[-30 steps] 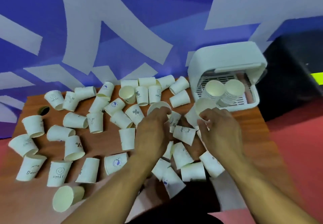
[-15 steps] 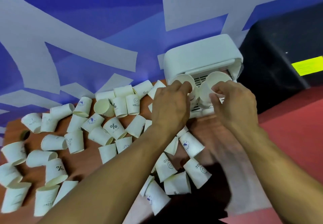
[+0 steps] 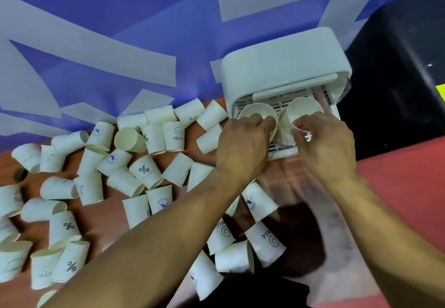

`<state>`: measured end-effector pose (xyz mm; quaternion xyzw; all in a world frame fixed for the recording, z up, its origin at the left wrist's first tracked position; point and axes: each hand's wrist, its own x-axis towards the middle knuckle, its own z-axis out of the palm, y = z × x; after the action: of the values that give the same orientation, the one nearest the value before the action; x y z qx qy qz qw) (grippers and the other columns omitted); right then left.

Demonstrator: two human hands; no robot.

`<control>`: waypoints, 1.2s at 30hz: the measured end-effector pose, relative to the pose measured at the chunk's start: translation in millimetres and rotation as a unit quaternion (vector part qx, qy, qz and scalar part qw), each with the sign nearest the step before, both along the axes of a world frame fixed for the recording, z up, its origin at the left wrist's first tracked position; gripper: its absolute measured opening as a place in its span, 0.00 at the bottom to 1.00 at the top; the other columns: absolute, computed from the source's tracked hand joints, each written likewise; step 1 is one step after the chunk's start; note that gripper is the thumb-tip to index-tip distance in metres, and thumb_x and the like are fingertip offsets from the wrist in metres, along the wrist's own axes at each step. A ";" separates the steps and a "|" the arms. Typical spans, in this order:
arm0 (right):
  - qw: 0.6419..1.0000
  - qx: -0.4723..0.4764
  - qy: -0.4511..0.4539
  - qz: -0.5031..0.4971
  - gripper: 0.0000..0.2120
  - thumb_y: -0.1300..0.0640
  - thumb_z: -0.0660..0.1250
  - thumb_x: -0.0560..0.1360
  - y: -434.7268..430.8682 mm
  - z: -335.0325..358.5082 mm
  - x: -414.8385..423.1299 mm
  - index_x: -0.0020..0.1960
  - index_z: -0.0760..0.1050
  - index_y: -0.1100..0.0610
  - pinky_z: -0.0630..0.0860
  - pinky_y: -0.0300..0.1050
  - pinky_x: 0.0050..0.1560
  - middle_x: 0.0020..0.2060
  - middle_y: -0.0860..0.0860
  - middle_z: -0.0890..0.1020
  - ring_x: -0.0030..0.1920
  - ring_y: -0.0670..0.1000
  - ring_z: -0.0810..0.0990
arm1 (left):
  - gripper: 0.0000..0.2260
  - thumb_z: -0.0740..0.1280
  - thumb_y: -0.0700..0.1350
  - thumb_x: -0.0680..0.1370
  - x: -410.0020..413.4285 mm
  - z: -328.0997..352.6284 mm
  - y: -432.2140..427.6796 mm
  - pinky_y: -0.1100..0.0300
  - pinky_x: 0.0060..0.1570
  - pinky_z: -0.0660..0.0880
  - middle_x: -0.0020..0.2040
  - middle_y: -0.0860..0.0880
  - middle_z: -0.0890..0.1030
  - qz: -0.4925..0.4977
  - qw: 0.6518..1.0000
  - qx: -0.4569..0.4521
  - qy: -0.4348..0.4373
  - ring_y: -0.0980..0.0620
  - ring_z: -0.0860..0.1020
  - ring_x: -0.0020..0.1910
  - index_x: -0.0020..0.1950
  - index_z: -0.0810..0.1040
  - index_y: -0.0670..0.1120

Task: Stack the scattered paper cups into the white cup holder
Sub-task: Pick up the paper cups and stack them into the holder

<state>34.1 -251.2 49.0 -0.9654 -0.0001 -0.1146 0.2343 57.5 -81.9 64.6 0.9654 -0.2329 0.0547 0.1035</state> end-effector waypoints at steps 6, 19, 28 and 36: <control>1.000 0.004 -0.015 0.019 0.09 0.53 0.67 0.75 -1.0 -15.0 5.4 0.45 0.81 0.59 0.76 0.55 0.39 0.36 0.56 0.81 0.39 0.62 0.79 | 0.03 0.70 0.46 0.74 1.8 -20.6 -1.4 0.54 0.35 0.71 0.36 0.49 0.80 -0.007 0.999 -0.032 0.021 0.42 0.78 0.34 0.45 0.82 0.49; 0.999 -0.015 0.024 0.018 0.15 0.52 0.61 0.78 15.7 -43.3 12.2 0.41 0.81 0.59 0.71 0.48 0.38 0.33 0.54 0.78 0.38 0.59 0.76 | 0.03 0.68 0.45 0.76 11.5 -38.6 -2.0 0.56 0.37 0.67 0.37 0.47 0.81 0.016 0.996 -0.046 0.076 0.43 0.79 0.37 0.44 0.82 0.48; 0.999 -0.025 0.036 -0.002 0.10 0.54 0.67 0.76 21.2 -36.6 9.8 0.49 0.81 0.61 0.75 0.51 0.44 0.43 0.58 0.81 0.49 0.62 0.77 | 0.11 0.69 0.48 0.77 8.9 -33.0 4.8 0.52 0.49 0.74 0.50 0.48 0.82 0.025 0.988 -0.117 0.102 0.44 0.79 0.51 0.58 0.80 0.48; 0.997 0.065 -0.039 -0.020 0.06 0.58 0.68 0.74 39.3 -7.8 -25.5 0.50 0.80 0.57 0.75 0.51 0.44 0.46 0.53 0.80 0.52 0.56 0.76 | 0.12 0.72 0.49 0.74 -19.7 -20.3 47.6 0.52 0.47 0.76 0.49 0.49 0.81 0.045 0.981 -0.185 0.040 0.47 0.79 0.48 0.56 0.81 0.48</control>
<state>8.6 -211.9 41.2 -0.9428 0.0179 -0.1569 0.2937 37.8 -34.3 44.3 0.9406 -0.1706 0.0627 0.2867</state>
